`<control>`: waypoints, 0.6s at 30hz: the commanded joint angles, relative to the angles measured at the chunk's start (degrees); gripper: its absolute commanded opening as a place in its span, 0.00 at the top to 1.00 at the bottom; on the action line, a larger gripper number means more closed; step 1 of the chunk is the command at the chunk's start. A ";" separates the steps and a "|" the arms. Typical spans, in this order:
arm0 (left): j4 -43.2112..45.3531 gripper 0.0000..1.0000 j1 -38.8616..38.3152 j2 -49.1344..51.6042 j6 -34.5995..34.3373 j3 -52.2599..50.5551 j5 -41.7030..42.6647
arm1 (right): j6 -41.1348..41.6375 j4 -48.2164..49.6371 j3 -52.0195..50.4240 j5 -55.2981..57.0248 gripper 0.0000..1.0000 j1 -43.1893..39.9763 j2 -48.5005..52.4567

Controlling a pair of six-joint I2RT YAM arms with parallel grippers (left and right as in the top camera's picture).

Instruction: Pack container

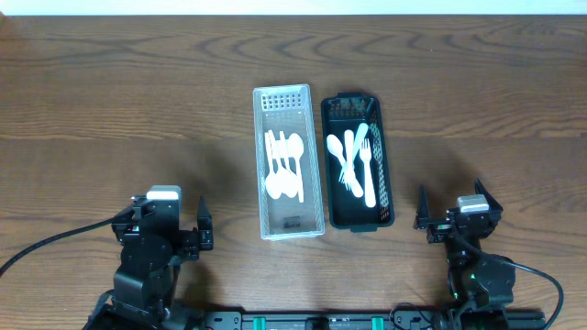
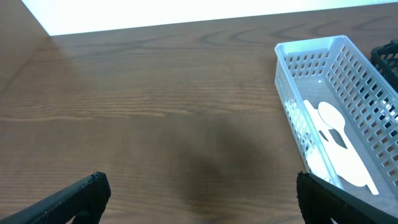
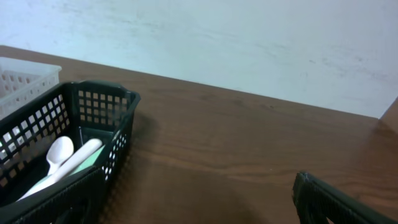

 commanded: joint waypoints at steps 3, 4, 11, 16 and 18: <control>0.00 0.02 -0.22 -0.35 0.79 -0.07 -0.52 | -0.83 -0.02 -0.35 -0.55 0.01 0.57 -0.50; 0.00 0.02 -0.22 -0.35 0.79 -0.07 -0.52 | -0.83 -0.02 -0.35 -0.55 0.01 0.57 -0.50; 0.00 0.02 -0.22 -0.35 0.79 -0.07 -0.52 | -0.83 -0.02 -0.35 -0.55 0.01 0.57 -0.50; -0.09 0.02 -0.11 -0.37 3.30 -0.07 -1.86 | -0.83 -0.02 -0.35 -0.55 0.01 0.57 -0.50; -0.81 0.02 0.33 -0.55 2.86 -0.07 -0.46 | -0.83 -0.02 -0.35 -0.55 0.01 0.57 -0.50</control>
